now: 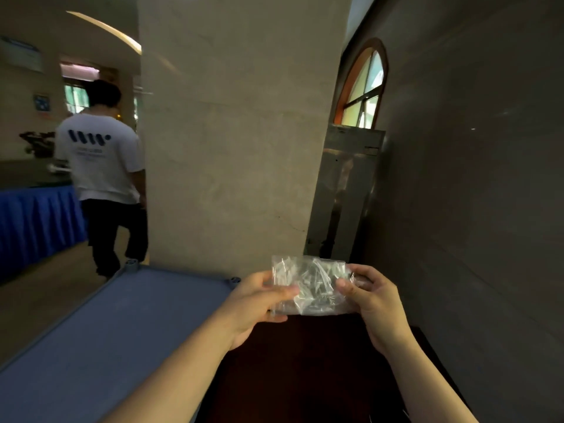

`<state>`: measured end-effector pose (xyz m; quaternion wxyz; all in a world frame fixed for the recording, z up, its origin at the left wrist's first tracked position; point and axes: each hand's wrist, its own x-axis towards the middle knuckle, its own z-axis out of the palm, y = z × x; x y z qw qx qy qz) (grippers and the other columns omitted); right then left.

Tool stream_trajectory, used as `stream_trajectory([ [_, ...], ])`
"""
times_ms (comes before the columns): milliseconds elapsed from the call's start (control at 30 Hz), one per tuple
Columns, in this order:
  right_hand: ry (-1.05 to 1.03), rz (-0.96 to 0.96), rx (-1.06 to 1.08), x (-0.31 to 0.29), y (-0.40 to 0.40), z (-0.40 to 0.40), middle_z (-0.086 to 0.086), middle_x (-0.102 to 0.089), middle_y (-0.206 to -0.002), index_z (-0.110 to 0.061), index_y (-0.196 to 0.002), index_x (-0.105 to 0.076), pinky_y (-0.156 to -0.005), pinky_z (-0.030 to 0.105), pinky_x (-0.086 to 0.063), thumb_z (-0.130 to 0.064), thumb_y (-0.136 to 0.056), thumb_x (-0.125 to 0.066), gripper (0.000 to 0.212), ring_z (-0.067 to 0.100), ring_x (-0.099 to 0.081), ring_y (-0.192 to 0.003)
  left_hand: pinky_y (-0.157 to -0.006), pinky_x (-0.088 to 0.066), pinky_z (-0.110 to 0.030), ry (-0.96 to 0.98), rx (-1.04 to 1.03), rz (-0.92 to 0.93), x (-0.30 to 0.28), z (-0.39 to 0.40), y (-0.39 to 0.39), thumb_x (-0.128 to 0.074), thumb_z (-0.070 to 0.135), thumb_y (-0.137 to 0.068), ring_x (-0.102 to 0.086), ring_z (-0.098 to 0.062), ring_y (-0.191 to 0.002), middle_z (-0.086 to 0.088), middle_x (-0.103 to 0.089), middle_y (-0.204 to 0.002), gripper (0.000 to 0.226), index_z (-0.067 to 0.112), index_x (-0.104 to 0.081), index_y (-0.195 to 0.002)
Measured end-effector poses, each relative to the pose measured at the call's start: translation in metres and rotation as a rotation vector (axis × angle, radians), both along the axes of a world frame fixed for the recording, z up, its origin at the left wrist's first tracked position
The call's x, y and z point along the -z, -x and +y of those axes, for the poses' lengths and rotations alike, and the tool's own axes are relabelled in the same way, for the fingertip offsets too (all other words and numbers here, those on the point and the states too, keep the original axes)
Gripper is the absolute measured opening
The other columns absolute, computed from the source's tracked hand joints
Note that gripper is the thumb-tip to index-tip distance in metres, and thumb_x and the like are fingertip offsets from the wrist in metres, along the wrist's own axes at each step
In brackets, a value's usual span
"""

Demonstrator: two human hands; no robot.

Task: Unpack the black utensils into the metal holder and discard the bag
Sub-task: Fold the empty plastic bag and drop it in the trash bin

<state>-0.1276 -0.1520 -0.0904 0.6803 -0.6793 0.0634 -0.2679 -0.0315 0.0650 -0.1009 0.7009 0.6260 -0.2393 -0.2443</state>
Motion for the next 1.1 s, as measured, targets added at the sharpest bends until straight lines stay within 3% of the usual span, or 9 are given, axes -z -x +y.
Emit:
stream_trajectory([
  [133, 0.014, -0.060, -0.037, -0.003, -0.011, 0.019, 0.017, -0.075, -0.085, -0.011, -0.104, -0.070, -0.071, 0.046, -0.061, -0.024, -0.073, -0.082, 0.035, 0.034, -0.074, -0.077, -0.086, -0.061, -0.051, 0.032, -0.230, -0.028, -0.005, 0.019, 0.010, -0.078, 0.017, -0.087, -0.076, -0.023, -0.093, -0.012, -0.078, -0.101, 0.021, 0.004, -0.074, -0.102],
  [267, 0.000, -0.093, -0.099, 0.002, -0.025, 0.039, 0.011, -0.066, -0.074, -0.007, -0.096, -0.074, -0.062, 0.032, -0.052, -0.024, -0.085, -0.075, 0.019, 0.024, -0.059, -0.068, -0.083, -0.063, -0.041, 0.038, -0.399, -0.060, -0.004, 0.048, 0.024, -0.072, 0.015, -0.091, -0.075, -0.026, -0.096, -0.015, -0.077, -0.104, 0.016, 0.002, -0.075, -0.100],
  [367, -0.012, -0.109, -0.176, 0.011, -0.029, 0.059, 0.008, -0.070, -0.075, -0.009, -0.090, -0.076, -0.064, 0.033, -0.050, -0.013, -0.092, -0.071, 0.007, 0.023, -0.060, -0.070, -0.071, -0.062, -0.029, 0.069, -0.523, -0.070, 0.004, 0.073, 0.047, -0.071, 0.012, -0.092, -0.076, -0.018, -0.083, -0.013, -0.079, -0.098, 0.011, 0.003, -0.076, -0.097],
  [500, -0.020, -0.100, -0.319, 0.023, -0.027, 0.102, 0.001, -0.073, -0.070, -0.019, -0.080, -0.078, -0.057, 0.028, -0.051, -0.008, -0.094, -0.069, 0.019, 0.013, -0.063, -0.063, -0.070, -0.061, -0.027, 0.054, -0.673, -0.073, 0.023, 0.115, 0.087, -0.074, 0.015, -0.090, -0.077, -0.018, -0.083, -0.008, -0.080, -0.093, 0.010, 0.007, -0.078, -0.094],
  [667, -0.057, -0.106, -0.527, 0.035, -0.021, 0.163, -0.007, -0.062, -0.067, -0.019, -0.093, -0.075, -0.052, 0.016, -0.046, -0.034, -0.094, -0.069, 0.016, 0.003, -0.052, -0.057, -0.064, -0.057, -0.024, 0.031, -0.830, -0.060, 0.040, 0.170, 0.127, -0.076, 0.013, -0.088, -0.078, -0.023, -0.081, -0.012, -0.080, -0.092, 0.004, 0.010, -0.078, -0.086],
  [767, 0.008, -0.082, -0.667, 0.041, -0.016, 0.212, -0.008, -0.066, -0.067, -0.024, -0.105, -0.070, -0.053, 0.015, -0.046, -0.023, -0.089, -0.078, 0.018, 0.003, -0.053, -0.057, -0.069, -0.059, -0.028, 0.008, -0.910, -0.059, 0.042, 0.210, 0.161, -0.081, 0.019, -0.081, -0.076, -0.020, -0.084, -0.006, -0.079, -0.092, 0.006, 0.014, -0.078, -0.083],
  [900, 0.075, -0.059, -0.851, 0.051, 0.000, 0.282, 0.000, -0.062, -0.069, -0.025, -0.109, -0.066, -0.060, 0.022, -0.048, -0.014, -0.089, -0.077, 0.024, 0.009, -0.055, -0.061, -0.070, -0.057, -0.027, -0.003, -1.078, -0.051, 0.044, 0.259, 0.212, -0.079, 0.044, -0.078, -0.073, -0.012, -0.092, -0.003, -0.080, -0.097, 0.038, 0.014, -0.072, -0.101],
  [967, 0.094, -0.057, -0.935, 0.057, 0.013, 0.315, 0.001, -0.061, -0.068, -0.025, -0.108, -0.067, -0.060, 0.019, -0.049, -0.016, -0.089, -0.078, 0.023, 0.008, -0.057, -0.062, -0.062, -0.051, -0.026, 0.001, -1.228, -0.077, 0.051, 0.283, 0.237, -0.068, 0.041, -0.092, -0.068, -0.019, -0.084, -0.010, -0.080, -0.094, 0.030, 0.012, -0.072, -0.100],
  [1100, 0.079, -0.006, -1.097, 0.076, 0.047, 0.383, 0.002, -0.064, -0.072, -0.020, -0.107, -0.068, -0.061, 0.014, -0.050, -0.015, -0.088, -0.078, 0.022, 0.009, -0.059, -0.066, -0.080, -0.048, -0.048, 0.080, -1.473, -0.069, 0.075, 0.330, 0.293, -0.064, 0.021, -0.097, -0.063, -0.036, -0.089, -0.034, -0.071, -0.103, 0.025, -0.002, -0.073, -0.099],
])
